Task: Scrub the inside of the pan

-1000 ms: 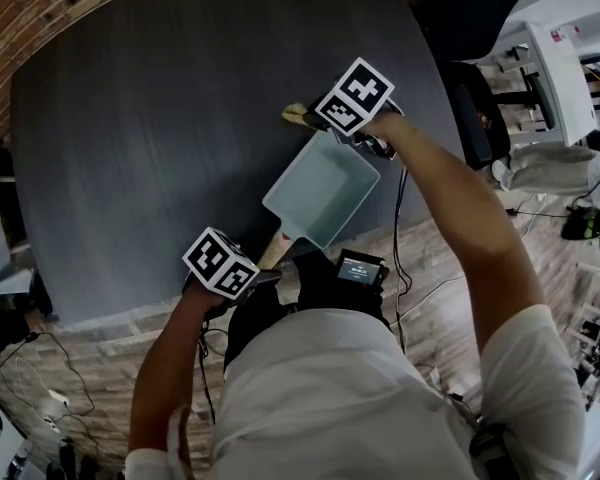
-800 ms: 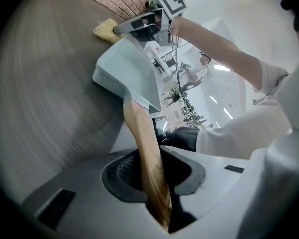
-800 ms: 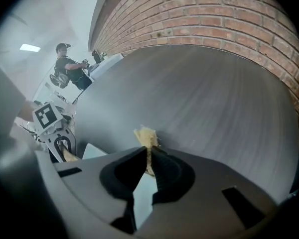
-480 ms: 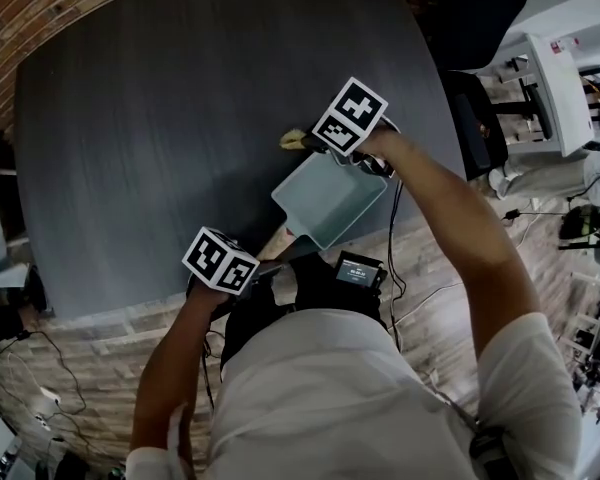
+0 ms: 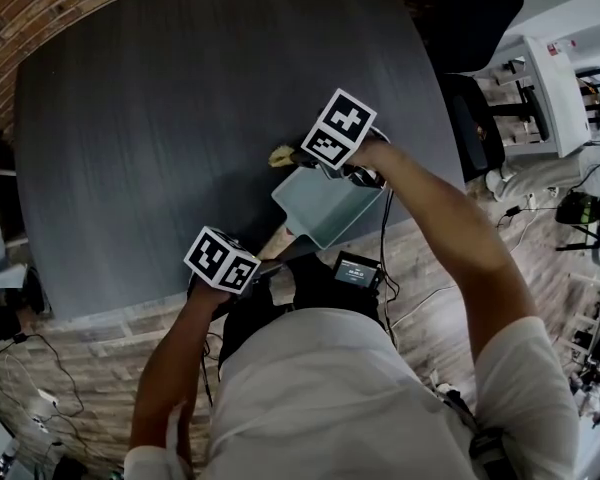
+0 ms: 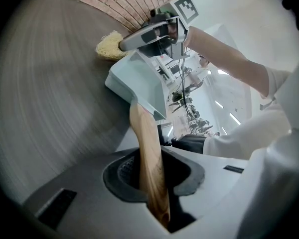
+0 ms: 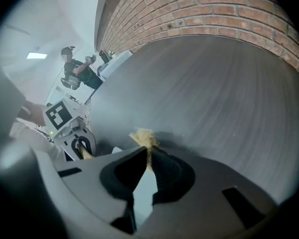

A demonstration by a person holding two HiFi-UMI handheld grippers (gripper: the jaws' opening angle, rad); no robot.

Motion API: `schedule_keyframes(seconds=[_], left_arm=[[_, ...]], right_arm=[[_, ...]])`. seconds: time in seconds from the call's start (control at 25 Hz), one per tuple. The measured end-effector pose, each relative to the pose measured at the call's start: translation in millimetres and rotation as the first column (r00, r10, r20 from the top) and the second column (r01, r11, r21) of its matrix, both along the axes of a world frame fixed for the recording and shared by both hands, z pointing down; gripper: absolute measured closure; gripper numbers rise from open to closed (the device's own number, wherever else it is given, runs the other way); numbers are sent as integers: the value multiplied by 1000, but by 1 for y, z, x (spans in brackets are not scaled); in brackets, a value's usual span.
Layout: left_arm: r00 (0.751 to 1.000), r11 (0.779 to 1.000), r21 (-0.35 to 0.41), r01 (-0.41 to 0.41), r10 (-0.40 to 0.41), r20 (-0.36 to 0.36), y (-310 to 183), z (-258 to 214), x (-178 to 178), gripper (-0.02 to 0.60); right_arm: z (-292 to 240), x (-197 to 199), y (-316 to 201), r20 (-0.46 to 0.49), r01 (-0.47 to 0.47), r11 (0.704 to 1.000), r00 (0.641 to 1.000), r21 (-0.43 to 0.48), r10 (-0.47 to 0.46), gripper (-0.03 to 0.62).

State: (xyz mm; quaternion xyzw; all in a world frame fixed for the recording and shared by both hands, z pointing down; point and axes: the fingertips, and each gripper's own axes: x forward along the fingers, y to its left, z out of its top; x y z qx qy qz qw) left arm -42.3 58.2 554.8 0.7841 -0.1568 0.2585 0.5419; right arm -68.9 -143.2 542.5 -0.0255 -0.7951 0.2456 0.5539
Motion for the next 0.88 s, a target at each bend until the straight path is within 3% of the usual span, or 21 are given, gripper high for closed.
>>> schedule_keyframes(seconds=[0.36, 0.88], left_arm=[[1000, 1000, 20, -4, 4, 11, -2, 2, 4, 499], [1000, 999, 31, 10, -10, 8, -2, 2, 6, 499]], right_arm=[[-1, -15, 31, 40, 19, 999, 999, -33, -17, 557], [-6, -39, 64, 25, 76, 990, 997, -121, -74, 557]])
